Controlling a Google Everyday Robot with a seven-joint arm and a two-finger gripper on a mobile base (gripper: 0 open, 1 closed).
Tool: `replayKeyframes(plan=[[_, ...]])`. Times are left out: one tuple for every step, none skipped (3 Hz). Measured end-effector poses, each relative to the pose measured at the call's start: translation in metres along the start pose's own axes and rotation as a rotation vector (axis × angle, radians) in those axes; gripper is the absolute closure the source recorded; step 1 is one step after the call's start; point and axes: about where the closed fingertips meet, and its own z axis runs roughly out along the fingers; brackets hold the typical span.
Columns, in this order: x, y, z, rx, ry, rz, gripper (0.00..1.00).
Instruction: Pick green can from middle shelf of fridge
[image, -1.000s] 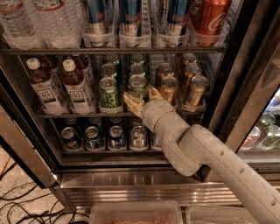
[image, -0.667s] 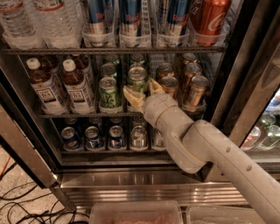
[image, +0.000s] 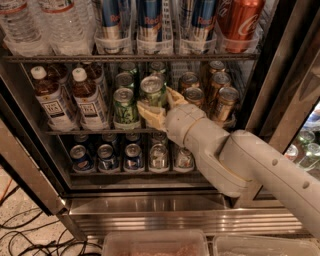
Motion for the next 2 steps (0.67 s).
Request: replayKeyframes(plan=[[0.008, 0.035, -0.006, -0.125, 0.055, 0.013, 1.0], [0.021, 0.056, -0.014, -0.248, 0.09, 0.024, 1.0]])
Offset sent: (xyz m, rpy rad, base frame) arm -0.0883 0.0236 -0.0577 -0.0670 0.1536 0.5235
